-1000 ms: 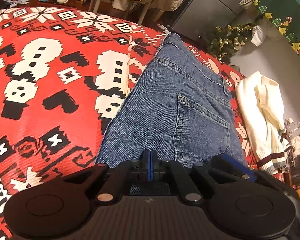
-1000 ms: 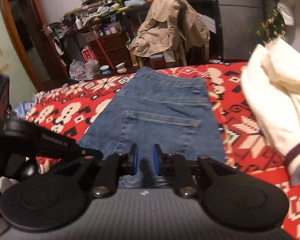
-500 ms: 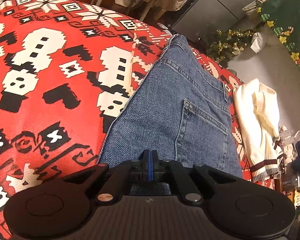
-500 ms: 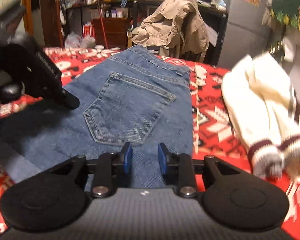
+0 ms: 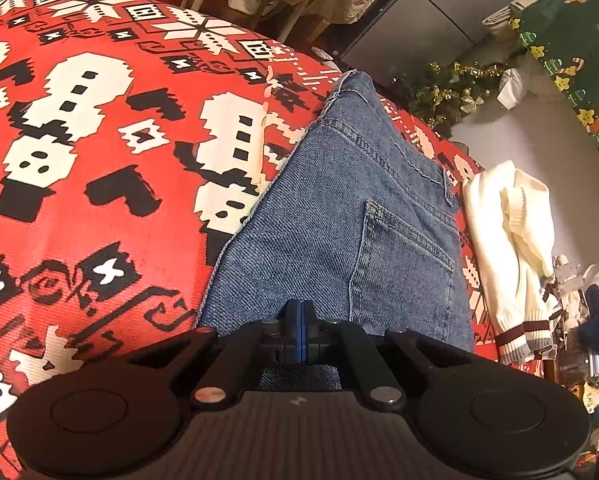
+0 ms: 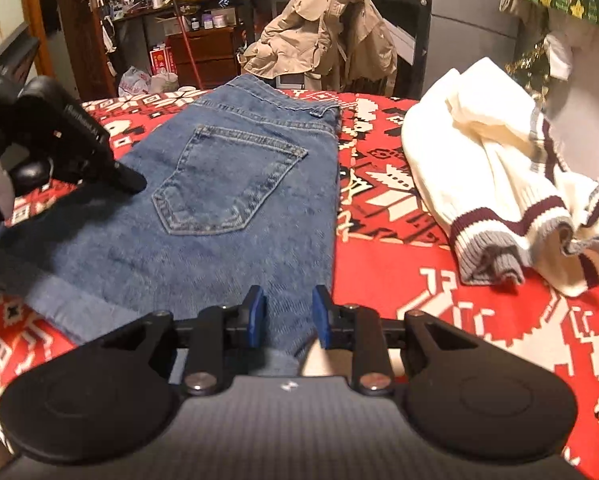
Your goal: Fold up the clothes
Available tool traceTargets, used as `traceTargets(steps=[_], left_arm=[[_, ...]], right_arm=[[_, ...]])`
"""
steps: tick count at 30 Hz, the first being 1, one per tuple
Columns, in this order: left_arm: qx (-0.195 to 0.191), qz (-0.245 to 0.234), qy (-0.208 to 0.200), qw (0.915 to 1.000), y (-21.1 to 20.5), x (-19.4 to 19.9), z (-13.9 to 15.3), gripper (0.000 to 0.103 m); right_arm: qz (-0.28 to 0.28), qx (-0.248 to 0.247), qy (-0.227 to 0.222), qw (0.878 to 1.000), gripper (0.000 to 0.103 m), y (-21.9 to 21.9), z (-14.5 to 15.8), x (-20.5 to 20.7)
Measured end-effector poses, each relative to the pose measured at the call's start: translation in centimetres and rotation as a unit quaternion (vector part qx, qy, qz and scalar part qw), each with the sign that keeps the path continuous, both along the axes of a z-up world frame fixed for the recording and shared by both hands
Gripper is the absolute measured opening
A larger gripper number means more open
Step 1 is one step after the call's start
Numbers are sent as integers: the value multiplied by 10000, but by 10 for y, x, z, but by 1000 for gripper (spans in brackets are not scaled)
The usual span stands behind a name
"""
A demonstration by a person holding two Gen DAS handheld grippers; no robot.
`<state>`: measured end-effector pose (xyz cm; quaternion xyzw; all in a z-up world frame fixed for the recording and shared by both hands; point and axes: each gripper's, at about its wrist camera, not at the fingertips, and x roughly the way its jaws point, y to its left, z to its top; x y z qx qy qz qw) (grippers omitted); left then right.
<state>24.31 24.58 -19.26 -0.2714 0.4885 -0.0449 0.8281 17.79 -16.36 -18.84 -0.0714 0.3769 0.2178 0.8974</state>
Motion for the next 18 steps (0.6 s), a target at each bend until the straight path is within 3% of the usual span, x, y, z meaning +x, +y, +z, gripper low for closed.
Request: traceTargets(steps=[3, 7, 9, 12, 16, 18], left_arm=[[-129, 92, 99, 9998, 3, 2, 0, 3], [-23, 208, 218, 9995, 0, 1, 10, 3], [191, 75, -25, 9998, -11, -8, 25, 10], [184, -82, -356, 9992, -24, -31, 45, 18], [177, -205, -387, 9989, -32, -56, 39, 17], [173, -266, -400, 9987, -36, -68, 36, 6]], right_arm=[[-18, -53, -18, 10000, 27, -2, 1, -7], [-191, 155, 93, 9997, 6, -5, 16, -8], [-215, 255, -63, 9994, 6, -4, 28, -13], [-159, 427, -148, 9989, 9, 10, 30, -15], [-69, 567, -138, 9983, 12, 37, 21, -12], [-24, 637, -133, 9979, 12, 51, 17, -11]])
